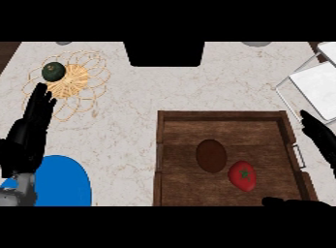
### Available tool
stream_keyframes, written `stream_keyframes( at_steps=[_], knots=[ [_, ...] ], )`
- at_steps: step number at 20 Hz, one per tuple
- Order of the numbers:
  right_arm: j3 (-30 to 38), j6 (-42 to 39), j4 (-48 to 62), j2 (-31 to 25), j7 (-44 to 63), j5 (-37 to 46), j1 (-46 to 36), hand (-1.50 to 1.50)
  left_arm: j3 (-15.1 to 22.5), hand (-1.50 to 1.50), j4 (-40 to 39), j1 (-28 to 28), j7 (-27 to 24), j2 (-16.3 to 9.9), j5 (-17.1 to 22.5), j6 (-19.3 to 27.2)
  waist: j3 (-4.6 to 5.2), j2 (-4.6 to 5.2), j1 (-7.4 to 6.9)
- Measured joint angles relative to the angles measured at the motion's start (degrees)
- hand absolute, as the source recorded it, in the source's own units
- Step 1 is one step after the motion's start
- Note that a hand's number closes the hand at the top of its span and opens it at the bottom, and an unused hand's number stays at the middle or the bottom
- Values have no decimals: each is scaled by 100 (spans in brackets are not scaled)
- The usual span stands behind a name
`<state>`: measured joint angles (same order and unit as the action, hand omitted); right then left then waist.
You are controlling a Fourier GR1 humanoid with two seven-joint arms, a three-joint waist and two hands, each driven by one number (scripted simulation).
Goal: Pick the tomato from the tray and place it in the tiered shelf
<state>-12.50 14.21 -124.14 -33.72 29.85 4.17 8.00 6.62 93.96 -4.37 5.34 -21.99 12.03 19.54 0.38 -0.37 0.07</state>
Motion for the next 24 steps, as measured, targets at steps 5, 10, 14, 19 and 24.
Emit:
stream_keyframes(
  at_steps=[5,10,14,19,24],
  knots=[
    [-390,-628,-292,-852,1624,807,-403,-150,39,0,7,-111,45,30,-5,-43,12,32,-102],
    [-982,-1191,-353,-946,3130,1276,-1212,-150,171,0,56,-188,148,128,-114,8,1,48,-186],
    [-1541,-1403,-63,-625,3627,1658,-1818,-150,125,0,106,-211,220,106,-110,-29,-8,47,-196],
    [-2026,-1687,462,-433,3892,2053,-2187,-150,119,0,64,-177,200,148,-151,-26,-9,44,-161],
    [-2318,-1929,935,-258,4059,2249,-2236,-150,82,0,41,-129,148,182,-158,-35,-13,35,-116]
  ],
)
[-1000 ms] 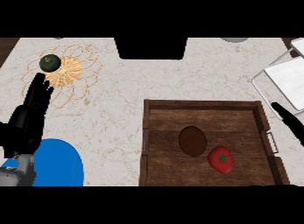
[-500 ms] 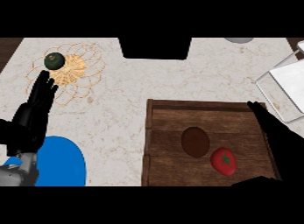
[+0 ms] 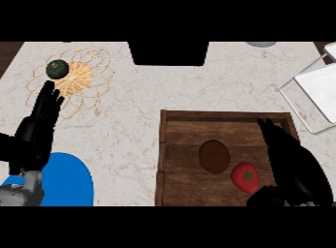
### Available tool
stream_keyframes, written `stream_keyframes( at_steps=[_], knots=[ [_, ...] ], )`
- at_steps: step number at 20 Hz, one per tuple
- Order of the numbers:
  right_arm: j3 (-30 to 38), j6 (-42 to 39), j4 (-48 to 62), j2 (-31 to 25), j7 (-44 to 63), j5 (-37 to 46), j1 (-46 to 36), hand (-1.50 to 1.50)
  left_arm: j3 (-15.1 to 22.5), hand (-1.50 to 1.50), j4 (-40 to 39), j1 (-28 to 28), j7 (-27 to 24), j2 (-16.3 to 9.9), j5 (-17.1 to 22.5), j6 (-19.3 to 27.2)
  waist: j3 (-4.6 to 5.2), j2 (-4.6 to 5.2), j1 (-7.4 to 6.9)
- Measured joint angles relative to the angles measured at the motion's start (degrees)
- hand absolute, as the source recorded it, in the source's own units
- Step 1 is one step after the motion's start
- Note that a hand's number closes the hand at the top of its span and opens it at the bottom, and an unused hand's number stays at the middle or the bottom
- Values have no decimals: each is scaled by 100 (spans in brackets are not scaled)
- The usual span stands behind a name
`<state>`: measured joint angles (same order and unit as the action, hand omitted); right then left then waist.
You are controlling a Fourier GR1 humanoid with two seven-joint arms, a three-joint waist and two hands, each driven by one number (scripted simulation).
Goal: Pick the tomato from the tray and place it in the tiered shelf
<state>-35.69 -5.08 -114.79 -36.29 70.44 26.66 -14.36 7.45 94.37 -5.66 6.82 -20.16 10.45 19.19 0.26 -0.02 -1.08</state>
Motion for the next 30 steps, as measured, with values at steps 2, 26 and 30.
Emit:
stream_keyframes(
  at_steps=[2,26,30],
  knots=[
    [-6,-64,117,98,29,79,-5,-150,-11,0,49,57,9,10,-14,8,-6,-5,23],
    [419,-208,1226,1405,-794,1511,757,-150,-344,0,88,122,72,257,-253,-240,-26,-1,108],
    [454,-185,1482,1719,-925,1809,850,-150,-343,0,-4,220,-114,418,-365,-304,-25,0,105]
  ],
)
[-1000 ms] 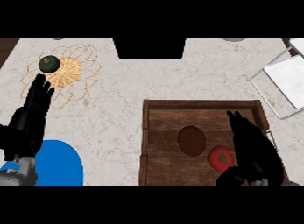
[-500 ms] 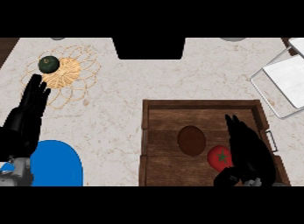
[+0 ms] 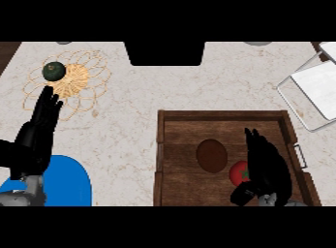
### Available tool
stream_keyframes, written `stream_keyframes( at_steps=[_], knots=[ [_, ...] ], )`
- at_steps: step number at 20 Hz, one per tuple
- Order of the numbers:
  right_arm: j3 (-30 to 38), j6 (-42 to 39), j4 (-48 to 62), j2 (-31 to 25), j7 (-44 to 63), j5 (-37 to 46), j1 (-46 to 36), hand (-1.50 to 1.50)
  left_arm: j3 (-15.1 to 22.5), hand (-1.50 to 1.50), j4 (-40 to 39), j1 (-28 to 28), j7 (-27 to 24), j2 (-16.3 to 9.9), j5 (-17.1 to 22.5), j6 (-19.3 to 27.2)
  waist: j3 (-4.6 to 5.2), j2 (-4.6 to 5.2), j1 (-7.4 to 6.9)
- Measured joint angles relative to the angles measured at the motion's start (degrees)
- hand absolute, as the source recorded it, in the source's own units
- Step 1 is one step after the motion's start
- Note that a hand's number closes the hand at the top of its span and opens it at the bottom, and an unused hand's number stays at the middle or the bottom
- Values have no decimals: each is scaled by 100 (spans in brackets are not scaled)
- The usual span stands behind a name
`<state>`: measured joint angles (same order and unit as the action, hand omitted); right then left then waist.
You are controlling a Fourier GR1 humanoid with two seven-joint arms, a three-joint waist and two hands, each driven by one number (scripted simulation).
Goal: Pick the tomato from the tray and place it in the tiered shelf
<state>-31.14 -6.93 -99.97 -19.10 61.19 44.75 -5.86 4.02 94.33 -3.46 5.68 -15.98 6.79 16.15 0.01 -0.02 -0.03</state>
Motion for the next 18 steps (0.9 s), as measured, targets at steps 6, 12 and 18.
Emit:
stream_keyframes(
  at_steps=[6,12,18],
  knots=[
    [212,-42,321,316,-194,151,194,150,-136,0,198,31,186,29,-64,-134,1,-2,-3],
    [251,-135,630,433,-491,406,95,150,-265,0,285,-28,346,60,-129,-229,44,-48,-10],
    [308,-117,452,-594,-1965,294,466,150,-361,0,142,-15,218,90,-120,-320,26,-44,35]
  ],
)
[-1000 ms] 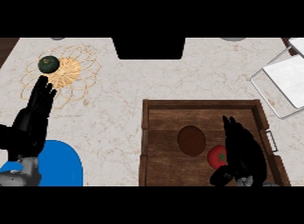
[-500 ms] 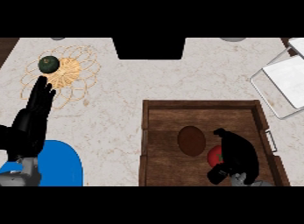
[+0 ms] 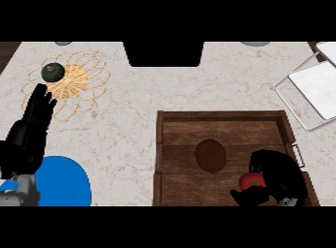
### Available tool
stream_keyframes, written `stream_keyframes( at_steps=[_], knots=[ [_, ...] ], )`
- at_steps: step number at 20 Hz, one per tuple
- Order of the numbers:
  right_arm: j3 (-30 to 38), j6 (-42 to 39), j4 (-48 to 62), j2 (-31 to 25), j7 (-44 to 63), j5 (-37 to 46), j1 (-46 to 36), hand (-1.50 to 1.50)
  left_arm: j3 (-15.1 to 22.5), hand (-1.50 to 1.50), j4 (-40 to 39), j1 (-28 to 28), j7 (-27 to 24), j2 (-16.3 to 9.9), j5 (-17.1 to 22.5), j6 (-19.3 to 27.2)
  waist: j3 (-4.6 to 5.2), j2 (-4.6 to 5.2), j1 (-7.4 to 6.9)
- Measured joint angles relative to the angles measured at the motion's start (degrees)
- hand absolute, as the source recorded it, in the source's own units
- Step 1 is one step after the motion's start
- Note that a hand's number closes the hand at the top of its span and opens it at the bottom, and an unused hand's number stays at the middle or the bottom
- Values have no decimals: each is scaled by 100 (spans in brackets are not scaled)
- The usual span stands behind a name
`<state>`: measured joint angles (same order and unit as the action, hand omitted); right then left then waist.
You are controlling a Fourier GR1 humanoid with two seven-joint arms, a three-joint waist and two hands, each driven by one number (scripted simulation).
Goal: Pick the tomato from the tray and place it in the tiered shelf
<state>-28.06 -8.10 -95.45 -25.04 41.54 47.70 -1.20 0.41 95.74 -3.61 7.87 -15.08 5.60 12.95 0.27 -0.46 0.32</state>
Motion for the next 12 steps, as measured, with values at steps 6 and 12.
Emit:
stream_keyframes(
  at_steps=[6,12],
  knots=[
    [456,300,120,-1640,-2749,-628,510,150,-65,0,29,35,-13,-7,26,7,-41,22,89],
    [1512,469,636,-2631,-5306,-1898,1074,150,-105,0,63,24,37,0,14,21,-39,29,106]
  ],
)
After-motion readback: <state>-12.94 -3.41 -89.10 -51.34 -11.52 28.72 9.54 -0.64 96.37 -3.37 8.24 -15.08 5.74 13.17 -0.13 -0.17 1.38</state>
